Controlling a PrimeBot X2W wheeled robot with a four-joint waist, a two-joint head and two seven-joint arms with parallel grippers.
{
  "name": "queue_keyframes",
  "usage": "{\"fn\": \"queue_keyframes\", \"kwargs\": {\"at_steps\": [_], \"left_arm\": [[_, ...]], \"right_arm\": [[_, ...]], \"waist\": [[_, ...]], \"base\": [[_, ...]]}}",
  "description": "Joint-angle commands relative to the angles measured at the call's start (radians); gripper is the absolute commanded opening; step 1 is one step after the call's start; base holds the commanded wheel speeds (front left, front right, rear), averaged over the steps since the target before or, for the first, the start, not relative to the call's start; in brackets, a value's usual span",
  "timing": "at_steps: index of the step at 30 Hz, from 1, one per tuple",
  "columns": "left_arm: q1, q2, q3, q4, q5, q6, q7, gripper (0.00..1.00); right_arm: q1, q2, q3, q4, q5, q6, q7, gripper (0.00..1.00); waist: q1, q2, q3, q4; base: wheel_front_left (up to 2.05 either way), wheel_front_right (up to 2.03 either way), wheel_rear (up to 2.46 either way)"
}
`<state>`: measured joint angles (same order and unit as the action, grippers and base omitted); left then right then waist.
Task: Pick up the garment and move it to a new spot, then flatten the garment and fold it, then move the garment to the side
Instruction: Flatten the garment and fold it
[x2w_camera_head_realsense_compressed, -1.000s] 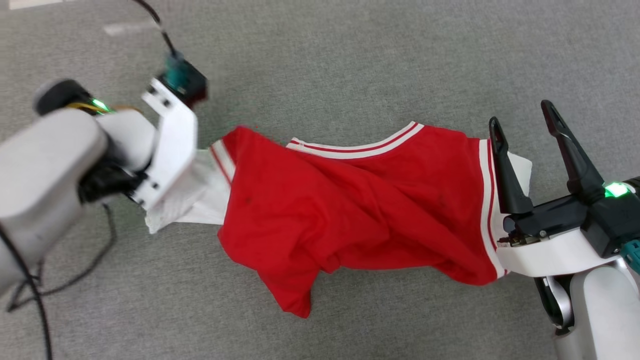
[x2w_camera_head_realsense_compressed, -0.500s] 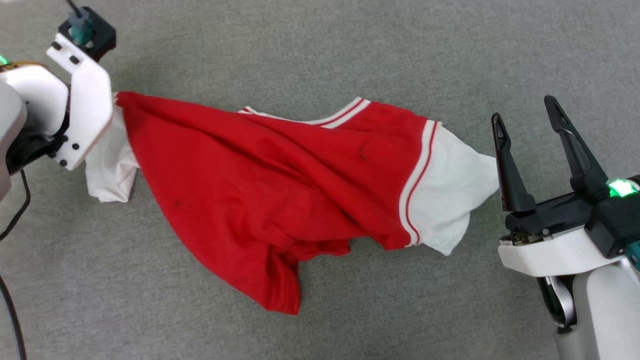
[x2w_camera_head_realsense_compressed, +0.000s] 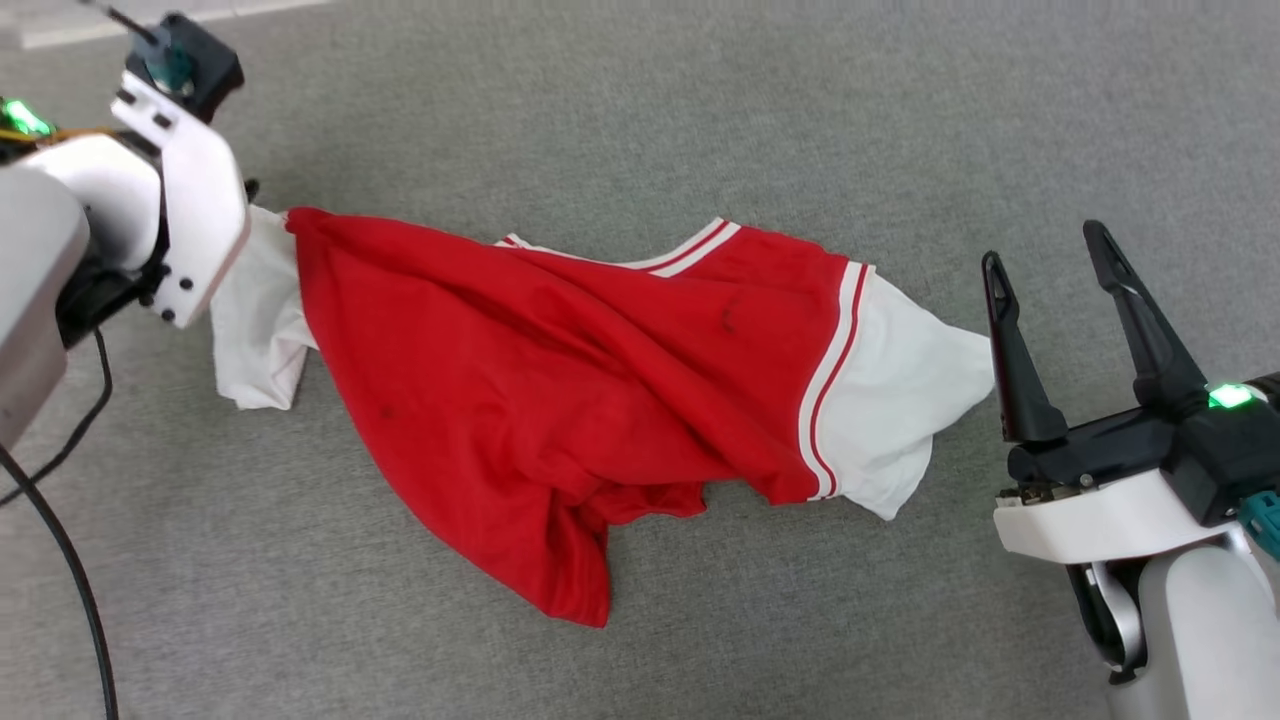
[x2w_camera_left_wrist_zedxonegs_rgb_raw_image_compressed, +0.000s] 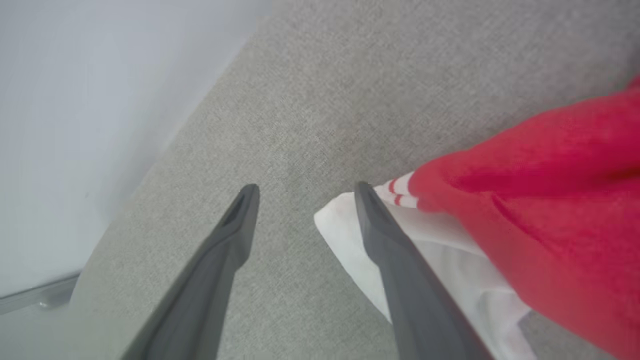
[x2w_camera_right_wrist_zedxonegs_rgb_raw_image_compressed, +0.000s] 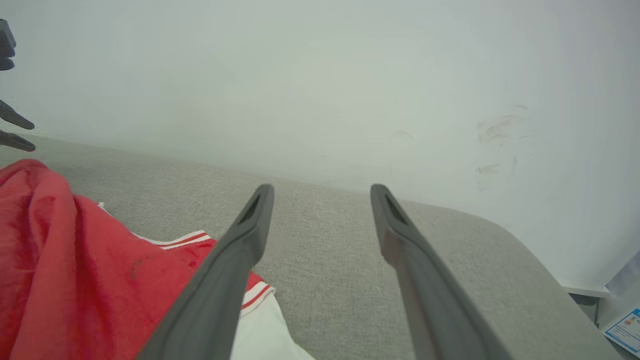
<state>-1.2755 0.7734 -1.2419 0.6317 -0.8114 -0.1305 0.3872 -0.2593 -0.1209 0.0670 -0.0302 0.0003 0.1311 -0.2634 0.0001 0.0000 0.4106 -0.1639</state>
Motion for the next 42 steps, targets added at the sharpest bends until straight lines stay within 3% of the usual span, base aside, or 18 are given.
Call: {"fn": "queue_keyframes", "kwargs": {"at_steps": [1,5,11,18,28,33,35,42], "left_arm": [[-0.017,0.003,0.006,-0.014,-0.006,0.003,-0.003,1.00],[-0.035,0.030,0.012,-0.067,-0.064,0.003,0.055,1.00],[-0.026,0.081,0.013,-0.151,-0.189,0.003,0.231,1.00],[-0.025,0.117,0.013,-0.179,-0.216,0.035,0.308,1.00],[-0.030,0.117,-0.009,-0.120,-0.167,0.036,0.359,1.00],[0.025,0.091,-0.026,-0.083,-0.206,0.027,0.403,1.00],[0.030,0.088,-0.030,-0.085,-0.202,0.021,0.405,0.00],[-0.011,0.073,0.007,-0.095,-0.188,0.012,0.280,0.00]], "right_arm": [[0.014,0.009,-0.001,0.001,0.003,-0.001,-0.002,1.00],[0.022,0.015,0.002,0.005,0.006,-0.001,-0.002,1.00],[0.017,0.019,0.004,0.001,0.008,-0.001,-0.002,1.00],[-0.011,0.025,0.020,-0.016,0.005,-0.001,-0.002,1.00],[-0.051,0.030,0.034,-0.026,0.003,-0.001,-0.002,1.00],[-0.055,0.035,0.030,-0.027,-0.001,-0.001,-0.002,1.00],[-0.054,0.036,0.027,-0.022,-0.002,-0.001,-0.002,1.00],[-0.051,0.032,0.023,-0.012,0.000,-0.001,-0.002,1.00]], "waist": [[-0.0001,0.0000,-0.026,0.017],[-0.0001,0.0000,-0.049,0.026],[-0.0001,0.0000,-0.053,0.021],[-0.0001,0.0000,0.005,-0.016],[-0.0001,0.0000,0.105,-0.071],[-0.0001,0.0000,0.117,-0.073],[-0.0001,0.0000,0.113,-0.068],[-0.0001,0.0000,0.070,-0.034]], "base": [[0.00,0.00,0.00],[0.00,0.00,0.00],[0.00,0.00,0.00],[0.00,0.00,0.00],[0.00,0.00,0.00],[0.00,0.00,0.00],[0.00,0.00,0.00],[0.00,0.00,0.00]]}}
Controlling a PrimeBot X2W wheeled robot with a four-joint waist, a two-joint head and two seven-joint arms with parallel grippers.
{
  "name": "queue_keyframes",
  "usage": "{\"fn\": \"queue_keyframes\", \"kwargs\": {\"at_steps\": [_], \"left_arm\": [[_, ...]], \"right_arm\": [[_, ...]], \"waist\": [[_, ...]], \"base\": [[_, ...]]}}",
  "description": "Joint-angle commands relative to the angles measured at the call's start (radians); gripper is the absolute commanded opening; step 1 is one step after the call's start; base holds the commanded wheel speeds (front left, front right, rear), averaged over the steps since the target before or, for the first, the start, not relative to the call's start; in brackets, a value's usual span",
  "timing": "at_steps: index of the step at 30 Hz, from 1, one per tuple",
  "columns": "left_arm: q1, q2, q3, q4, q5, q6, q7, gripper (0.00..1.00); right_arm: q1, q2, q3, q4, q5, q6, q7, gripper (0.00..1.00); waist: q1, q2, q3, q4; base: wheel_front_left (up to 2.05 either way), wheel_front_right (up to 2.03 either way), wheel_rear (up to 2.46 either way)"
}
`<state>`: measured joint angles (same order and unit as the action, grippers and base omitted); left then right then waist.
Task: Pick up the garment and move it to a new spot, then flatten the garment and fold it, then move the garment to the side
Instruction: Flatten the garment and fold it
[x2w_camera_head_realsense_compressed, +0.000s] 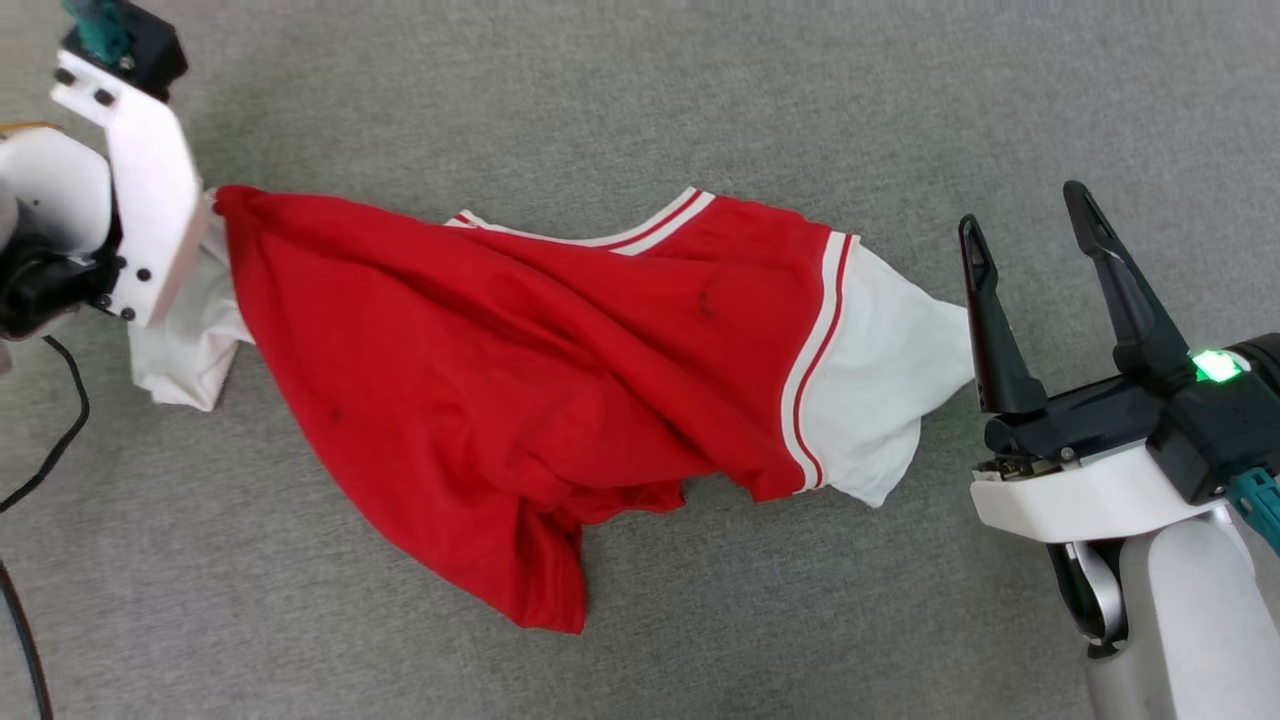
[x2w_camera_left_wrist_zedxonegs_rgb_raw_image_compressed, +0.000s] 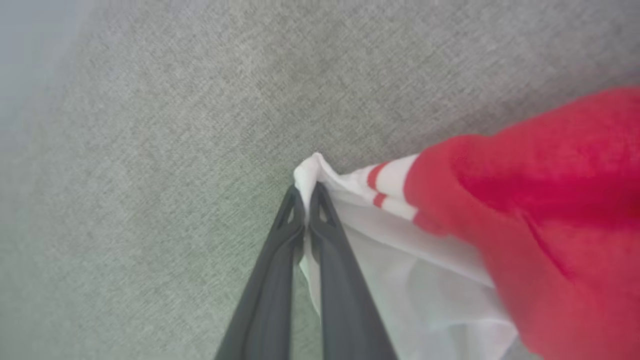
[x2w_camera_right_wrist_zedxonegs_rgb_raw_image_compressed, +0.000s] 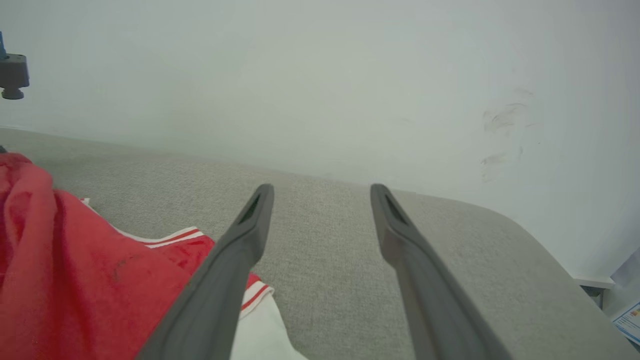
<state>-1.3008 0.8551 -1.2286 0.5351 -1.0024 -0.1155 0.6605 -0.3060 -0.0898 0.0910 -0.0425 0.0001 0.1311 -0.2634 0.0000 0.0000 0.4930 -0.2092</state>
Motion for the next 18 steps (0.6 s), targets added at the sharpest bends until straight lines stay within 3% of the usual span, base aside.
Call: {"fn": "queue_keyframes", "kwargs": {"at_steps": [1,7,12,18], "left_arm": [[0.000,-0.008,-0.004,-0.004,0.017,-0.005,-0.024,0.00],[-0.039,-0.004,-0.008,-0.055,0.098,-0.011,-0.192,0.00],[0.021,0.018,-0.019,-0.132,0.123,-0.012,-0.282,0.00],[0.205,0.059,-0.033,-0.238,0.120,0.051,-0.382,0.00]], "right_arm": [[-0.003,-0.002,-0.002,0.002,0.002,-0.001,-0.002,1.00],[0.027,-0.009,-0.009,0.012,0.001,-0.001,-0.002,1.00],[0.065,-0.015,-0.017,0.023,0.002,-0.001,-0.002,1.00],[0.113,-0.011,-0.027,0.028,-0.003,-0.001,-0.002,1.00]], "waist": [[0.0000,0.0000,-0.023,0.018],[0.0000,0.0000,-0.099,0.064],[0.0000,0.0000,-0.169,0.102],[0.0000,0.0000,-0.234,0.136]], "base": [[0.00,0.00,0.00],[0.00,0.00,0.00],[0.00,0.00,0.00],[0.00,0.00,0.00]]}}
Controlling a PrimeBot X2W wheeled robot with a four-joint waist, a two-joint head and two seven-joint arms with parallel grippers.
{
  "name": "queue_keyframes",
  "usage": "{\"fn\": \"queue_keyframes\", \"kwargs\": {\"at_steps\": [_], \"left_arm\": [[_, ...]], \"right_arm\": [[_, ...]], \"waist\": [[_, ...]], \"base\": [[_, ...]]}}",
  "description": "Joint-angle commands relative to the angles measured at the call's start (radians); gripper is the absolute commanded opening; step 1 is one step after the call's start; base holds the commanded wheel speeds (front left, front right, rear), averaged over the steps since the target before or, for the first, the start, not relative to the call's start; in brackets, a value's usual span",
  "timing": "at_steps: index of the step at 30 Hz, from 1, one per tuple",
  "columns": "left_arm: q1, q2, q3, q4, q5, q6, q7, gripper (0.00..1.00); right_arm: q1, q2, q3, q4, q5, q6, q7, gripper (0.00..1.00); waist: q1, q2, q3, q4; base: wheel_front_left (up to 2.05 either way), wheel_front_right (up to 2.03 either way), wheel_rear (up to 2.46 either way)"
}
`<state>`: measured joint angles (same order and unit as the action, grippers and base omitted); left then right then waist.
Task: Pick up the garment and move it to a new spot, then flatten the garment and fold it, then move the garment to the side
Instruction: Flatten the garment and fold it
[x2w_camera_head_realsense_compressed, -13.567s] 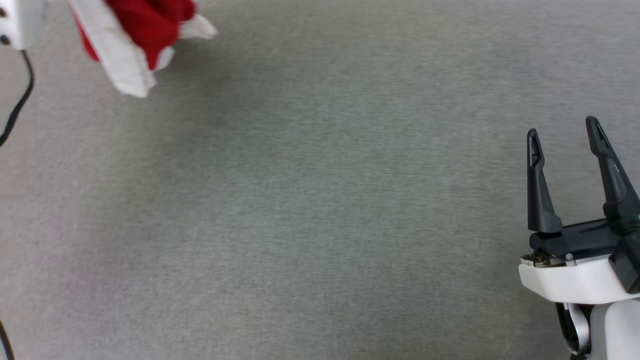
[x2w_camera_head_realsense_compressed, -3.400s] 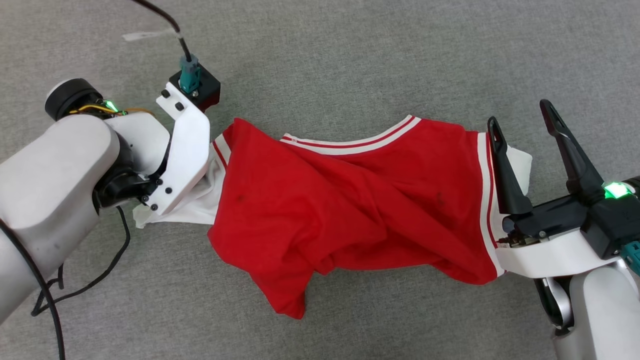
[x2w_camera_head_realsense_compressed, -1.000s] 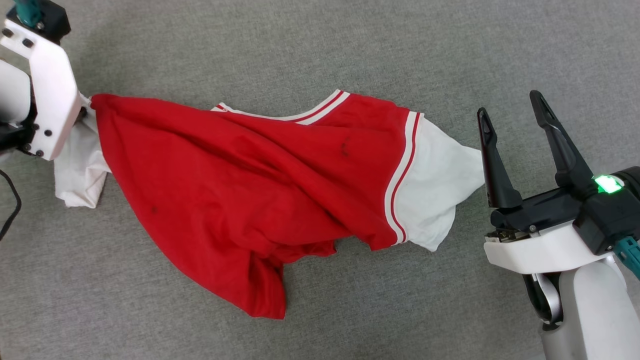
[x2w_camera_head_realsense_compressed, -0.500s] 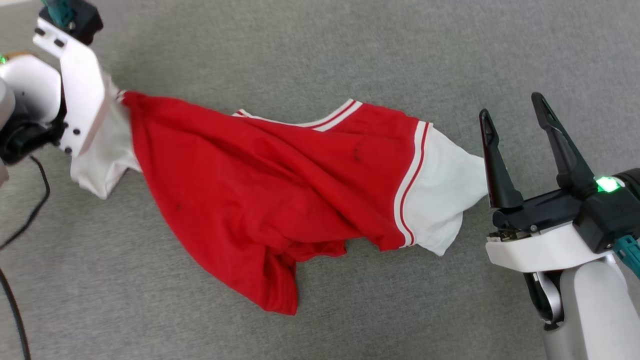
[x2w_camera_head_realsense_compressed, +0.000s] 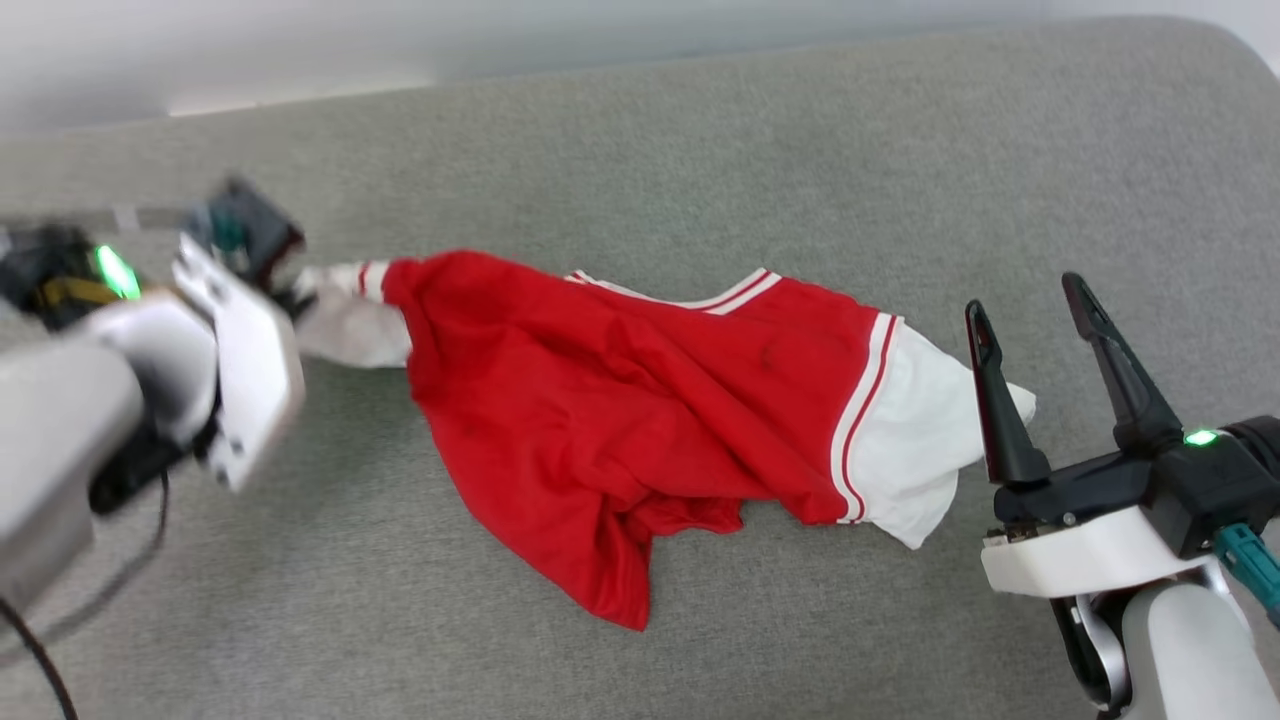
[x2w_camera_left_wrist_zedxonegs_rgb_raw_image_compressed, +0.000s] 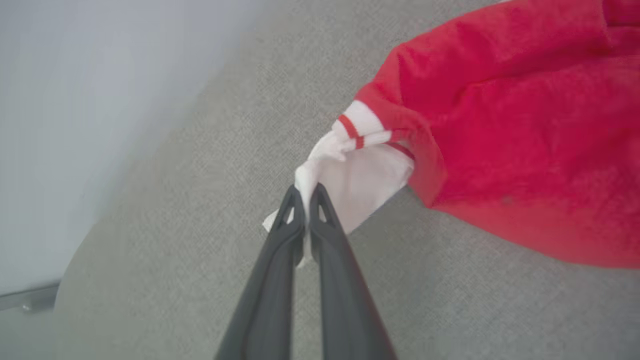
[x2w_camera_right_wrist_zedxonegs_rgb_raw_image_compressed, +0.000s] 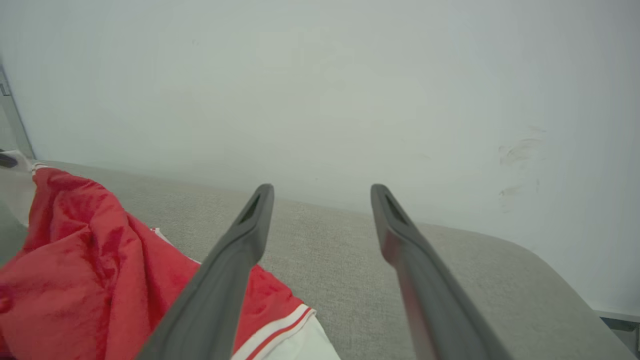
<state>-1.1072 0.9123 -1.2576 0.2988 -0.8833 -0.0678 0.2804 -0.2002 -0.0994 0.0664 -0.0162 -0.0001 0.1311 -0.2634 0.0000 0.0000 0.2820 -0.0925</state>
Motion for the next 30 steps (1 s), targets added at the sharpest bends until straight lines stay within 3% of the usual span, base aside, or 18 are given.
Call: {"fn": "queue_keyframes", "kwargs": {"at_steps": [1,6,10,18,19,20,21,30], "left_arm": [[0.050,0.009,-0.006,-0.023,-0.007,0.019,-0.018,0.00],[0.261,0.048,-0.014,-0.131,-0.043,0.112,-0.084,0.00],[0.415,0.048,-0.017,-0.190,-0.079,0.171,-0.122,0.00],[0.617,0.025,-0.027,-0.212,-0.144,0.216,-0.151,0.00],[0.627,0.024,-0.023,-0.217,-0.155,0.221,-0.159,0.09],[0.631,0.026,-0.018,-0.224,-0.163,0.226,-0.165,0.65],[0.631,0.032,-0.011,-0.233,-0.170,0.229,-0.171,1.00],[0.529,0.177,0.054,-0.375,-0.155,0.259,-0.119,1.00]], "right_arm": [[0.015,0.000,-0.002,0.002,-0.005,-0.001,-0.002,1.00],[0.046,-0.005,-0.007,0.003,0.001,-0.001,-0.002,1.00],[0.068,-0.009,-0.015,0.005,0.006,-0.001,-0.002,1.00],[0.095,-0.012,-0.022,0.014,0.009,-0.001,-0.002,1.00],[0.100,-0.012,-0.024,0.016,0.009,-0.001,-0.002,1.00],[0.104,-0.012,-0.026,0.018,0.009,-0.001,-0.002,1.00],[0.107,-0.012,-0.028,0.019,0.009,-0.001,-0.002,1.00],[0.117,-0.004,-0.035,0.019,0.005,-0.001,-0.002,1.00]], "waist": [[0.0000,0.0000,-0.030,0.022],[0.0000,0.0000,-0.060,0.034],[0.0000,0.0000,-0.072,0.042],[0.0000,0.0000,-0.096,0.051],[0.0000,0.0000,-0.101,0.053],[0.0000,0.0000,-0.106,0.055],[0.0000,0.0000,-0.111,0.057],[0.0000,0.0000,-0.137,0.071]], "base": [[0.00,0.00,0.00],[0.00,0.00,0.00],[0.00,0.00,0.00],[0.00,0.00,0.00],[0.00,0.00,0.00],[0.00,0.00,0.00],[0.00,0.00,0.00],[0.00,0.00,0.00]]}}
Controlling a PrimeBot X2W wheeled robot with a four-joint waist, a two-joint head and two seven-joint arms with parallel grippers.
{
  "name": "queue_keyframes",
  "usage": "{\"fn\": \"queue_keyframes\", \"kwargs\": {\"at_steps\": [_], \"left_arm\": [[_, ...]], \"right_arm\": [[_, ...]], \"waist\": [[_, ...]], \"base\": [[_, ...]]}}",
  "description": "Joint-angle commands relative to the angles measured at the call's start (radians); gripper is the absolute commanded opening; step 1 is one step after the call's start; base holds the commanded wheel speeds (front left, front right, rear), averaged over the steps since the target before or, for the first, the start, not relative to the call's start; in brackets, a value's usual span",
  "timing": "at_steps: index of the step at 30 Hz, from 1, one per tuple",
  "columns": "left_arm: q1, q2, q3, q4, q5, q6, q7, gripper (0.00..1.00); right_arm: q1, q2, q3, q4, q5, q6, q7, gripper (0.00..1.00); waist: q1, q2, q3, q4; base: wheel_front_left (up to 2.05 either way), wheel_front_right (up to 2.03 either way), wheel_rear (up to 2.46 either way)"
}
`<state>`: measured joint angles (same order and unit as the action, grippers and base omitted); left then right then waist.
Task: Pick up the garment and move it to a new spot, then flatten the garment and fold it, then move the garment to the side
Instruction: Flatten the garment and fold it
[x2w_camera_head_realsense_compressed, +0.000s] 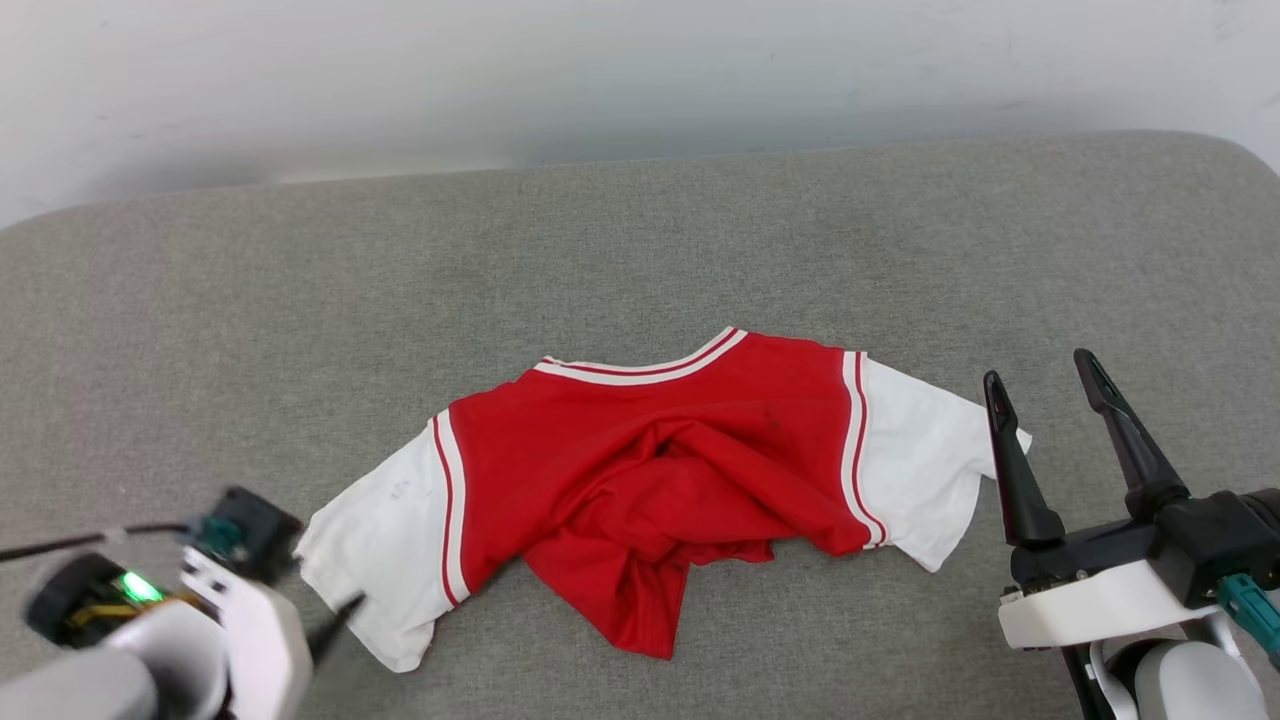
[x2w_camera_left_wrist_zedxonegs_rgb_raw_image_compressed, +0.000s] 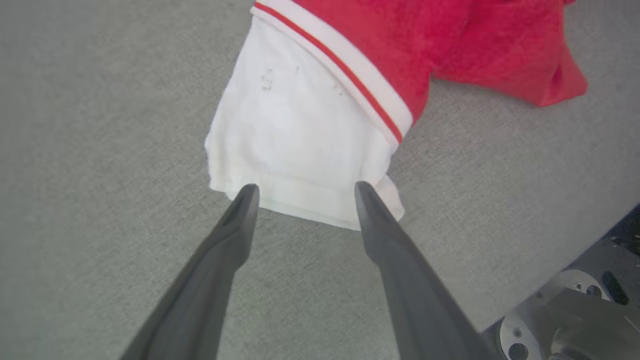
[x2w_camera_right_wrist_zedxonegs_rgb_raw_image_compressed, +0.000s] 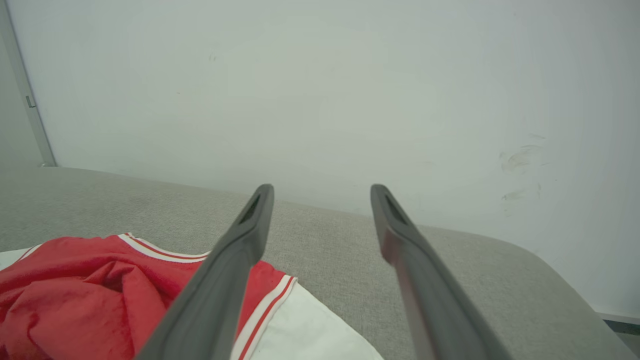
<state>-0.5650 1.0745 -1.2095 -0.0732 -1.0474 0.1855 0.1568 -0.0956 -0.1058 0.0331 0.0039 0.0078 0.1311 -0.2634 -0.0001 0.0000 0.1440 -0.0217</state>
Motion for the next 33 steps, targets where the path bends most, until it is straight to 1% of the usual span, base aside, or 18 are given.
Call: {"fn": "queue_keyframes", "kwargs": {"at_steps": [1,5,8,10,14,20,24,27,28,33], "left_arm": [[-0.031,0.034,0.014,-0.017,0.016,0.008,0.018,1.00],[-0.102,0.096,0.059,-0.060,0.012,0.010,0.057,1.00],[-0.147,0.118,0.097,-0.062,-0.022,-0.004,0.084,1.00],[-0.172,0.134,0.112,-0.043,-0.040,-0.020,0.110,1.00],[-0.202,0.126,0.119,0.013,-0.090,-0.072,0.180,1.00],[-0.210,0.085,0.095,0.116,-0.162,-0.138,0.286,1.00],[-0.202,0.052,0.075,0.190,-0.183,-0.166,0.331,1.00],[-0.185,0.018,0.060,0.247,-0.189,-0.180,0.341,1.00],[-0.185,0.018,0.060,0.247,-0.189,-0.180,0.341,1.00],[-0.151,-0.062,-0.003,0.334,-0.168,-0.211,0.376,1.00]], "right_arm": [[0.011,0.003,-0.001,-0.003,-0.004,-0.001,-0.002,1.00],[-0.003,0.008,-0.003,-0.010,-0.005,-0.001,-0.002,1.00],[-0.016,0.009,-0.002,-0.013,-0.004,-0.001,-0.002,1.00],[-0.024,0.008,-0.002,-0.014,-0.007,-0.001,-0.002,1.00],[-0.040,0.005,-0.003,-0.016,-0.010,-0.001,-0.002,1.00],[-0.058,0.007,-0.010,-0.024,-0.013,-0.001,-0.002,1.00],[-0.077,0.009,-0.008,-0.027,-0.013,-0.001,-0.002,1.00],[-0.086,0.011,-0.006,-0.026,-0.013,-0.001,-0.002,1.00],[-0.086,0.011,-0.006,-0.026,-0.013,-0.001,-0.002,1.00],[-0.095,0.012,-0.004,-0.020,-0.014,-0.001,-0.002,1.00]], "waist": [[0.0001,0.0000,0.002,0.000],[0.0001,0.0000,0.017,-0.002],[0.0001,0.0000,0.034,-0.010],[0.0001,0.0000,0.048,-0.017],[0.0001,0.0000,0.080,-0.034],[0.0001,0.0000,0.127,-0.057],[0.0001,0.0000,0.154,-0.072],[0.0001,0.0000,0.170,-0.083],[0.0001,0.0000,0.170,-0.083],[0.0001,0.0000,0.181,-0.093]], "base": [[0.00,0.00,0.00],[0.00,0.00,0.00],[0.00,0.00,0.00],[0.00,0.00,0.00],[0.00,0.00,0.00],[0.00,0.00,0.00],[0.00,0.00,0.00],[0.00,0.00,0.00],[0.00,0.00,0.00],[0.00,0.00,0.00]]}}
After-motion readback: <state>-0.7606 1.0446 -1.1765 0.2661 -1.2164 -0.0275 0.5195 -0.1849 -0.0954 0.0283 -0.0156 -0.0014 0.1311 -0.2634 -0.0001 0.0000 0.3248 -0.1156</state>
